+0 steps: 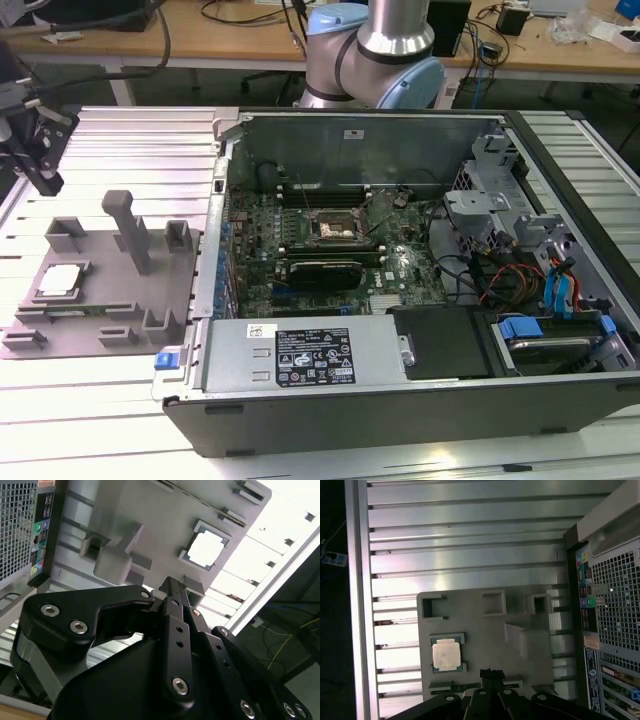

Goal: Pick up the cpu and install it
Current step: 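Reach for the cpu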

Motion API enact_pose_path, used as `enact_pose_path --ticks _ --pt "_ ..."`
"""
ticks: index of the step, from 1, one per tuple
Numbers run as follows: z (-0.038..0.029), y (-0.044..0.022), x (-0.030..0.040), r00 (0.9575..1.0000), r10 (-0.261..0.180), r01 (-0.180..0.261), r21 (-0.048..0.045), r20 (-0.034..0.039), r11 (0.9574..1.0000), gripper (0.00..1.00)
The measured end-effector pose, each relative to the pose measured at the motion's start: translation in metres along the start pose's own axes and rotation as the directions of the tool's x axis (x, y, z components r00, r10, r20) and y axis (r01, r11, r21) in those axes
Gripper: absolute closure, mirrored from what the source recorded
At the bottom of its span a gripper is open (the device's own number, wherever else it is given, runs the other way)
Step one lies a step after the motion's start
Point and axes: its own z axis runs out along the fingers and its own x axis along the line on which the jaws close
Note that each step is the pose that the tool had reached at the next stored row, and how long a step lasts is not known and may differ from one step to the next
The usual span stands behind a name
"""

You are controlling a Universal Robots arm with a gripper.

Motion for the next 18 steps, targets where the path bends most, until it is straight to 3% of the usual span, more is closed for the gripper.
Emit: enact_pose_path --ticks 4,9,14,18 --pt "0.0088 -0.0013 0.0036 1.0 0.0 0.0 0.0001 -0.0001 1.0 0.89" --pt "0.0187 -0.0031 0.0142 1.0 0.0 0.0 0.0 0.0 1.0 0.89" --pt "0.0258 -0.0055 0.0183 1.0 0.0 0.0 0.0 -0.0001 1.0 0.89" --pt "0.0267 -0.0057 0.0192 1.0 0.0 0.0 0.0 0.0 1.0 0.89"
